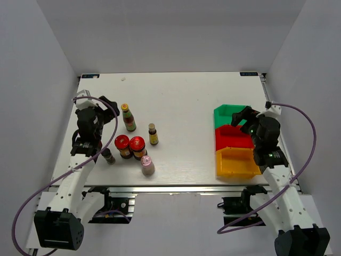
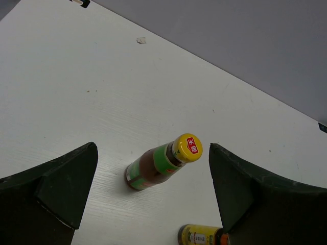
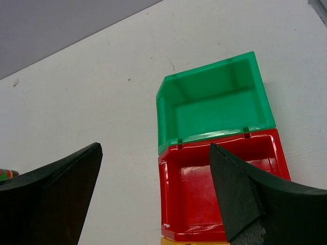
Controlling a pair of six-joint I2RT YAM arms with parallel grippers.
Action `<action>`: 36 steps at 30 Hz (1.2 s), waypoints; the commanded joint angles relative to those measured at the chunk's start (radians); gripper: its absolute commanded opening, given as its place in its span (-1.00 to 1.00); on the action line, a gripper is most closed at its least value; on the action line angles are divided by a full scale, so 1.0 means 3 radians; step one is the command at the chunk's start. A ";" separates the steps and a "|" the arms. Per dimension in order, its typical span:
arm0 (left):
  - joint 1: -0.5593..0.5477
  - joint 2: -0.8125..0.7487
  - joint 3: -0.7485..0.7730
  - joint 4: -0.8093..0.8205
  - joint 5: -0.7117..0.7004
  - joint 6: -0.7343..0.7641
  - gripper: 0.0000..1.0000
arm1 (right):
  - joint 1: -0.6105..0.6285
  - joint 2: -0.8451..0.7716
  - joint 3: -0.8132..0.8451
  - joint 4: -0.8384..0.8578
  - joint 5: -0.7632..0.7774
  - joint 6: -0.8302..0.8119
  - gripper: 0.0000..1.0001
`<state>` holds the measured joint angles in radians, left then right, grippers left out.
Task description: Organize the condiment bottles
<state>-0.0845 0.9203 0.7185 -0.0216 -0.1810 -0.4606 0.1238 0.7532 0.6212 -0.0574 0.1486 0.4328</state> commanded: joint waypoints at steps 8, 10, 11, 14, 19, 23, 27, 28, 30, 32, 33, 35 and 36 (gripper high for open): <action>0.0006 0.0393 0.0146 0.0036 0.1318 0.0523 0.92 | -0.0014 0.0082 0.0159 0.0033 -0.0296 -0.0195 0.79; -0.0020 0.0547 0.0197 0.0016 0.1330 0.0661 0.85 | -0.0009 0.0143 0.0174 0.0002 -0.0321 -0.0236 0.79; -0.0030 0.0598 0.0233 -0.0045 0.1264 0.0681 0.85 | -0.0009 0.0168 0.0184 -0.0008 -0.0342 -0.0271 0.79; -0.0061 0.0767 0.0320 -0.0132 0.1105 0.0850 0.85 | -0.0014 0.0235 0.0230 -0.0120 -0.0296 -0.0307 0.79; -0.0183 0.0926 0.0346 -0.0026 0.1044 0.1049 0.85 | -0.0009 0.0312 0.0240 -0.0151 -0.0290 -0.0297 0.79; -0.0255 0.1124 0.0483 -0.0020 0.0839 0.1136 0.83 | -0.0014 0.0393 0.0296 -0.0171 -0.0669 -0.0405 0.79; -0.0250 0.1289 0.0632 -0.0071 0.0726 0.1218 0.71 | -0.0009 0.0480 0.0378 -0.0345 -0.0675 -0.0481 0.79; -0.0250 0.1309 0.0642 -0.0066 0.0726 0.1213 0.66 | -0.0014 0.0501 0.0384 -0.0381 -0.0649 -0.0502 0.79; -0.0255 0.1365 0.0678 -0.0081 0.0701 0.1167 0.51 | -0.0014 0.0547 0.0384 -0.0432 -0.0588 -0.0502 0.79; -0.0260 0.1391 0.0688 -0.0082 0.0680 0.1167 0.40 | -0.0014 0.0577 0.0379 -0.0438 -0.0567 -0.0502 0.79; -0.0260 0.1401 0.0683 -0.0071 0.0670 0.1162 0.35 | -0.0009 0.0578 0.0378 -0.0432 -0.0572 -0.0502 0.79; -0.0276 0.1386 0.0668 -0.0031 0.0649 0.1157 0.31 | -0.0009 0.0593 0.0384 -0.0427 -0.0597 -0.0527 0.79; -0.0281 0.1361 0.0648 0.0005 0.0649 0.1157 0.32 | -0.0009 0.0603 0.0384 -0.0422 -0.0623 -0.0527 0.79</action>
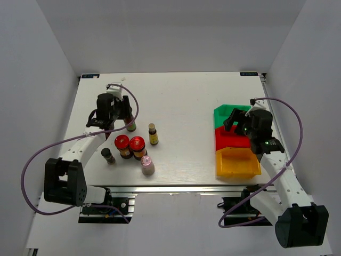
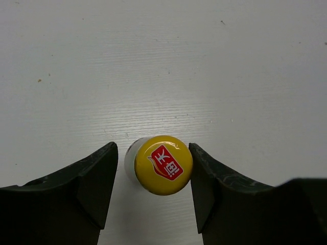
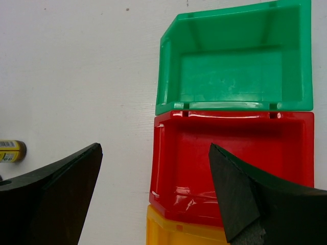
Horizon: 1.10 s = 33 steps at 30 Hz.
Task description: Organize the condiment bottles
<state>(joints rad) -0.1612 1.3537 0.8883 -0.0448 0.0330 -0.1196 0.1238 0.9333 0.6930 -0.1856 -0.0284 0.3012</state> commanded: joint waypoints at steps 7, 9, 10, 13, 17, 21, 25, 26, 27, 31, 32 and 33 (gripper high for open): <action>-0.0173 -0.0049 0.0010 0.0318 -0.0237 0.0179 0.42 | -0.0014 0.0018 0.0160 -0.0015 -0.0074 -0.0124 0.79; -0.0199 0.0008 0.0071 0.0277 -0.0365 0.0235 0.43 | -0.0009 0.0008 0.0160 -0.0020 -0.0064 -0.0140 0.79; -0.0209 0.0038 0.0097 0.0216 -0.0421 0.0240 0.43 | -0.0009 0.0003 0.0160 -0.0021 -0.0054 -0.0140 0.79; -0.0220 0.0141 0.0173 0.0170 -0.0590 0.0220 0.30 | -0.0009 -0.0002 0.0155 -0.0021 -0.0043 -0.0145 0.79; -0.0245 0.0161 0.0199 0.0170 -0.0616 0.0194 -0.01 | -0.0014 -0.0007 0.0155 -0.0021 -0.0059 -0.0150 0.79; -0.0291 0.0095 0.0174 0.0200 -0.0626 0.0184 -0.26 | -0.0009 -0.0017 0.0139 0.0000 -0.0089 -0.0150 0.79; -0.0337 0.0029 0.0250 0.0272 -0.0530 0.0163 -0.47 | -0.0014 -0.0022 0.0109 0.0148 -0.0431 -0.0232 0.79; -0.0342 0.0023 0.0296 0.0277 -0.0514 0.0184 -0.49 | -0.0009 -0.0023 0.0094 0.0229 -0.0594 -0.0232 0.79; -0.0352 0.0023 0.0347 0.0287 -0.0499 0.0194 -0.55 | -0.0014 -0.0023 0.0073 0.0387 -0.0677 -0.0242 0.79; -0.0373 0.0084 0.0694 0.0241 -0.0218 0.0245 -0.95 | -0.0009 -0.0058 0.0032 0.0867 -0.1167 -0.0380 0.79; -0.0373 0.0110 0.0781 0.0267 0.0046 0.0225 -1.00 | -0.0014 -0.0048 0.0012 0.0986 -0.1492 -0.0512 0.79; -0.0373 0.0120 0.0802 0.0308 0.0180 0.0225 -1.00 | -0.0009 -0.0033 0.0001 0.1103 -0.1652 -0.0574 0.79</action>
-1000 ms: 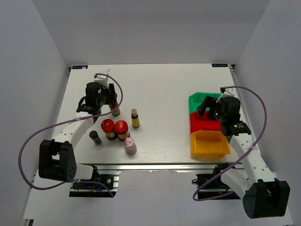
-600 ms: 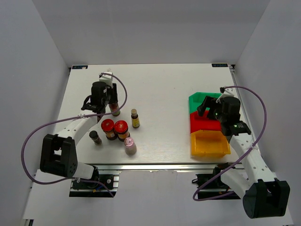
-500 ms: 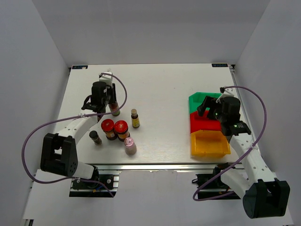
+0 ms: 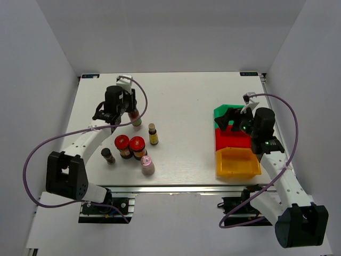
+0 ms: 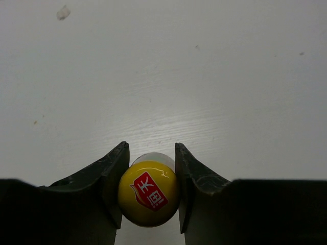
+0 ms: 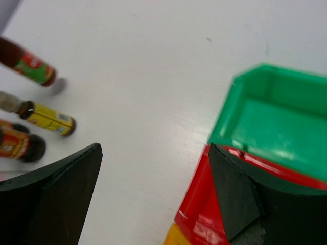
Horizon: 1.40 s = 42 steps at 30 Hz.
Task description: Organize the condiment bottles
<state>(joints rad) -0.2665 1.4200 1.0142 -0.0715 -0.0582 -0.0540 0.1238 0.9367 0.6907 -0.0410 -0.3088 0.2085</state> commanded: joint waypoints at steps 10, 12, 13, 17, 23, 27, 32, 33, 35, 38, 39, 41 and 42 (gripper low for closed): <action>-0.0185 0.0185 0.1011 0.0239 0.2084 0.0240 -1.00 | 0.0220 0.0640 0.0315 0.1374 -0.1987 -0.1027 0.79; -0.0287 0.0237 0.1098 0.0065 0.2545 0.0389 -1.00 | 0.0445 0.0788 0.0433 0.1359 -0.1850 -0.1236 0.79; -0.0318 0.0242 0.1114 0.0034 0.2662 0.0516 -1.00 | 0.0527 0.0850 0.0494 0.1318 -0.1733 -0.1298 0.79; -0.0446 0.0226 0.1129 -0.0002 0.2929 0.0635 -1.00 | 0.0773 0.1152 0.0821 0.1225 -0.1665 -0.1228 0.79; -0.0523 0.0211 0.1135 0.0110 0.3206 0.0456 -1.00 | 0.0968 0.1515 0.0980 0.1589 -0.1589 -0.0787 0.79; -0.0574 0.0150 0.1053 0.0192 0.3073 0.0456 -1.00 | 0.1141 0.1735 0.1077 0.1625 -0.1584 -0.0787 0.79; -0.0600 0.0119 0.0971 0.0371 0.3078 0.0318 -1.00 | 0.1290 0.1904 0.1215 0.1701 -0.1640 -0.0726 0.79; -0.0610 0.0119 0.0966 0.0376 0.3068 0.0293 -1.00 | 0.1315 0.1955 0.1226 0.1722 -0.1650 -0.0721 0.79; -0.0620 0.0124 0.0961 0.0422 0.3047 0.0231 -1.00 | 0.1351 0.2026 0.1236 0.1844 -0.1594 -0.0507 0.79; -0.0620 0.0129 0.0945 0.0478 0.3047 0.0211 -1.00 | 0.1387 0.2108 0.1206 0.2105 -0.1563 -0.0353 0.79; -0.0625 0.0129 0.0935 0.0489 0.3047 0.0211 -1.00 | 0.1397 0.2134 0.1200 0.2161 -0.1578 -0.0317 0.79; -0.0625 0.0134 0.0945 0.0489 0.3103 0.0211 -1.00 | 0.1428 0.2190 0.1241 0.2202 -0.1609 -0.0332 0.78; -0.0625 0.0134 0.0950 0.0484 0.3119 0.0211 -1.00 | 0.1438 0.2205 0.1262 0.2192 -0.1594 -0.0347 0.75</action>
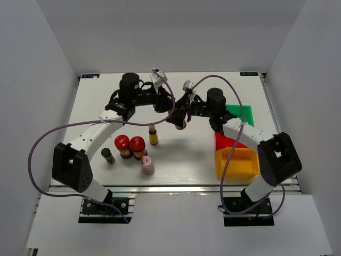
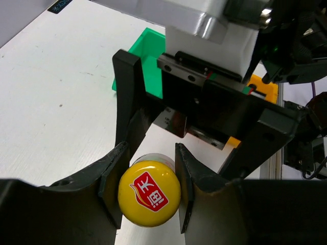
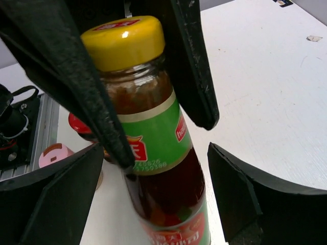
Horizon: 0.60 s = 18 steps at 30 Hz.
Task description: Organize the condiment bottles
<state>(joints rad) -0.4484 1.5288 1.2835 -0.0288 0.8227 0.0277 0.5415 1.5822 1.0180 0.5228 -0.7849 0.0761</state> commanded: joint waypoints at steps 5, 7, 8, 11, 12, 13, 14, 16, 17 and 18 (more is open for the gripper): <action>-0.0029 -0.0248 0.0068 0.0270 0.0198 -0.0062 -1.00 | 0.0056 0.0166 0.0339 0.0114 0.0014 0.0079 0.59; -0.0034 -0.0254 0.0083 0.0219 0.0188 -0.0062 -1.00 | 0.0056 0.0156 0.0324 0.0118 0.0044 0.0084 0.51; -0.0034 -0.0259 0.0088 0.0193 0.0178 -0.0062 -1.00 | 0.0056 0.0121 0.0309 0.0124 0.0059 0.0089 0.48; -0.0039 -0.0243 0.0119 0.0122 0.0172 -0.0036 -1.00 | 0.0056 0.0054 0.0263 0.0119 0.0100 0.0043 0.35; -0.0039 -0.0238 0.0129 0.0117 0.0167 -0.0011 -1.00 | 0.0056 0.0034 0.0253 0.0103 0.0111 0.0028 0.36; -0.0039 -0.0238 0.0140 0.0116 0.0147 0.0000 -1.00 | 0.0056 0.0018 0.0232 0.0068 0.0106 -0.0003 0.36; -0.0039 -0.0238 0.0140 0.0015 0.0122 0.0005 -1.00 | 0.0056 -0.0012 0.0227 0.0042 0.0106 -0.0049 0.42; -0.0039 -0.0243 0.0145 -0.0006 0.0075 0.0015 -1.00 | 0.0056 -0.0048 0.0217 -0.0060 0.0111 -0.0100 0.50; -0.0039 -0.0243 0.0150 -0.0027 0.0030 0.0025 -1.00 | 0.0056 -0.0068 0.0212 -0.0106 0.0121 -0.0146 0.59; -0.0039 -0.0238 0.0155 -0.0057 0.0019 0.0030 -1.00 | 0.0056 -0.0084 0.0212 -0.0157 0.0131 -0.0172 0.60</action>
<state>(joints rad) -0.4545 1.5280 1.2835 -0.0803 0.8196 0.0303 0.5549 1.6154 1.0733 0.4973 -0.7578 0.0696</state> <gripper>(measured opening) 0.480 0.788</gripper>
